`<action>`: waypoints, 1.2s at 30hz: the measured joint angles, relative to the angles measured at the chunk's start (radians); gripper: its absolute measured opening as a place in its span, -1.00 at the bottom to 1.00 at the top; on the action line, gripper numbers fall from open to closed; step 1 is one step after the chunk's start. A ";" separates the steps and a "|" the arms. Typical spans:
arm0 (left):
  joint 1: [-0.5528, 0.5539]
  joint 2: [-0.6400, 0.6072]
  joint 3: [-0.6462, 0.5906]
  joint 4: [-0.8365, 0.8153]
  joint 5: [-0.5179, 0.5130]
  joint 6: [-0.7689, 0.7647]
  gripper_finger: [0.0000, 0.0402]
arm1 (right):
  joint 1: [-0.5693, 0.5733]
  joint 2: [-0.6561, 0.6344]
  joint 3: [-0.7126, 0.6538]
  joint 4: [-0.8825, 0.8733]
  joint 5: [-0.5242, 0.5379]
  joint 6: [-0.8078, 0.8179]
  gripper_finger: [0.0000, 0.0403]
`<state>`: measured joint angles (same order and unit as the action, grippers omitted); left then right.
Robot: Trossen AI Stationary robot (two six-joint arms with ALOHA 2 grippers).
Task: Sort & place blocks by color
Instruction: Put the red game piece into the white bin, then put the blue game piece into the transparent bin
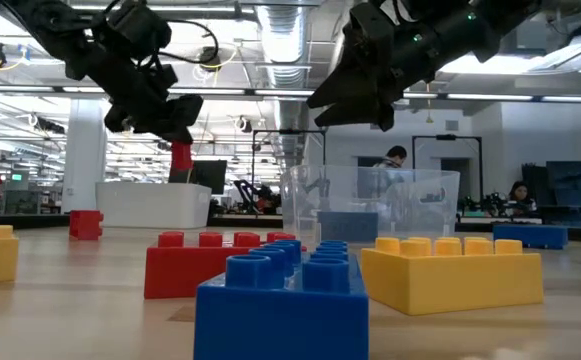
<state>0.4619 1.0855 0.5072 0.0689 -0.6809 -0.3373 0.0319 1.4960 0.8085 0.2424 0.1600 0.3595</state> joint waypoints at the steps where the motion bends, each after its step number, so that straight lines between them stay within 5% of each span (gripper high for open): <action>1: 0.023 0.000 0.000 -0.011 0.007 -0.016 -0.48 | 0.000 0.000 0.000 0.000 0.000 0.000 0.10; 5: 0.096 0.000 0.000 -0.052 0.050 -0.033 -0.44 | -0.001 0.000 0.000 -0.003 0.000 -0.001 0.10; 12: 0.150 0.000 0.000 -0.060 0.143 -0.008 0.15 | -0.001 0.000 0.000 -0.003 -0.001 -0.002 0.09; 17: 0.145 -0.012 0.000 -0.042 0.153 0.021 0.37 | -0.001 0.000 0.000 -0.004 -0.001 -0.002 0.09; 25: -0.012 -0.141 0.000 0.152 0.297 0.109 0.25 | -0.002 0.000 0.000 -0.014 -0.002 -0.022 0.10; 30: -0.200 -0.160 -0.009 0.272 0.290 0.130 0.11 | -0.015 0.000 0.000 -0.037 -0.002 -0.032 0.10; 36: -0.416 -0.110 -0.118 0.621 0.265 0.204 -0.04 | -0.028 -0.007 0.002 -0.147 -0.004 0.022 0.10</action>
<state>0.0455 0.9758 0.3889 0.6895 -0.4154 -0.1331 0.0036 1.4892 0.8103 0.0959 0.1560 0.3812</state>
